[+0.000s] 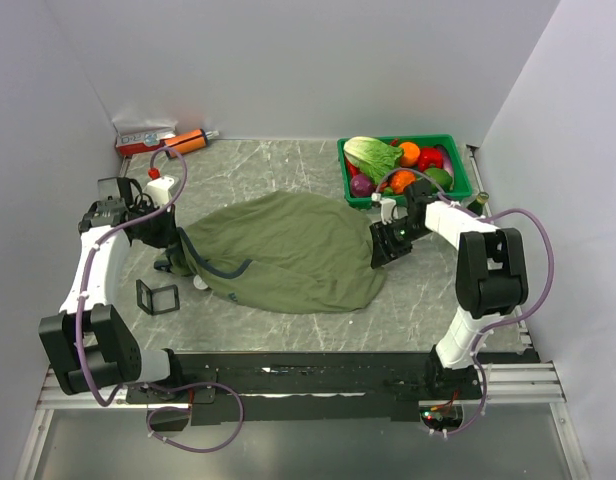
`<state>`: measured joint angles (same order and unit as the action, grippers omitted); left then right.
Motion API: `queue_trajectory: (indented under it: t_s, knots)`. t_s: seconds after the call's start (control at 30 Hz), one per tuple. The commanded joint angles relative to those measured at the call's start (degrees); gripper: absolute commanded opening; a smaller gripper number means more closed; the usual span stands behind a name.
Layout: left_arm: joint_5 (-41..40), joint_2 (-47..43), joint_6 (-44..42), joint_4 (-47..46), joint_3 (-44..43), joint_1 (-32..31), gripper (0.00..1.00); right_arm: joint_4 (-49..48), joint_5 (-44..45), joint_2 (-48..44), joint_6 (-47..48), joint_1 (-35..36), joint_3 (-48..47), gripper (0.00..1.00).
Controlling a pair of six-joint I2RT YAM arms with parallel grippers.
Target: Remove the brooch from the garment
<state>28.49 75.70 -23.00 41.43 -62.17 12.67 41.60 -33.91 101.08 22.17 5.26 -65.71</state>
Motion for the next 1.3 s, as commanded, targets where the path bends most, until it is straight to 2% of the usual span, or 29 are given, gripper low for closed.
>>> queue_trajectory:
  t_s: [0.0,0.27,0.33,0.37,0.4,0.5,0.6,0.7,0.83,0.93,1.03,1.13,1.27]
  knots:
    - [1.48,0.24,0.5,-0.38,-2.6,0.08,0.01,0.76,2.88,2.01,1.11,0.11,-2.32,0.54]
    - [1.66,0.59,0.86,-0.3,-2.95,-0.01,0.01,0.5,6.31,4.21,2.0,0.19,-1.26,0.51]
    - [1.66,0.67,1.03,-0.38,-3.04,-0.01,0.01,1.11,5.44,5.0,2.0,0.11,-1.7,0.45]
    - [1.74,0.85,1.12,-0.38,-3.13,-0.01,0.01,1.46,5.09,5.35,2.0,0.19,-2.4,0.4]
    - [1.74,0.94,1.21,-0.38,-3.22,-0.01,0.01,2.16,4.91,5.45,2.08,0.11,-2.66,0.27]
    - [1.48,1.2,1.03,-0.3,-4.18,-0.01,0.01,3.12,5.61,3.0,1.73,0.19,-4.15,0.1]
    - [0.95,1.47,1.29,-0.82,-6.54,-0.01,0.01,4.8,7.45,-1.3,1.65,0.19,-9.24,0.0]
    - [0.78,2.17,2.52,-2.22,-10.58,0.16,0.01,9.18,8.68,-4.21,1.91,0.11,-19.51,0.0]
    - [0.25,3.57,6.03,-5.39,-17.7,0.17,0.01,15.34,10.18,-3.44,1.03,0.19,-39.87,0.0]
    - [-1.41,4.71,8.85,-8.37,-24.12,0.52,0.01,16.67,12.19,-2.03,0.16,0.19,-48.25,0.0]
    - [-5.54,5.25,10.78,-12.93,-29.75,1.13,0.01,14.66,14.48,-0.88,-1.34,0.19,-60.11,0.0]
    - [-9.85,4.63,11.84,-16.98,-34.76,1.57,0.01,9.21,16.85,-0.79,-3.0,0.19,-66.36,0.0]
    - [-13.45,3.49,13.6,-24.36,-40.83,1.57,0.01,-0.27,22.21,-2.9,-5.29,-0.07,-68.67,0.0]
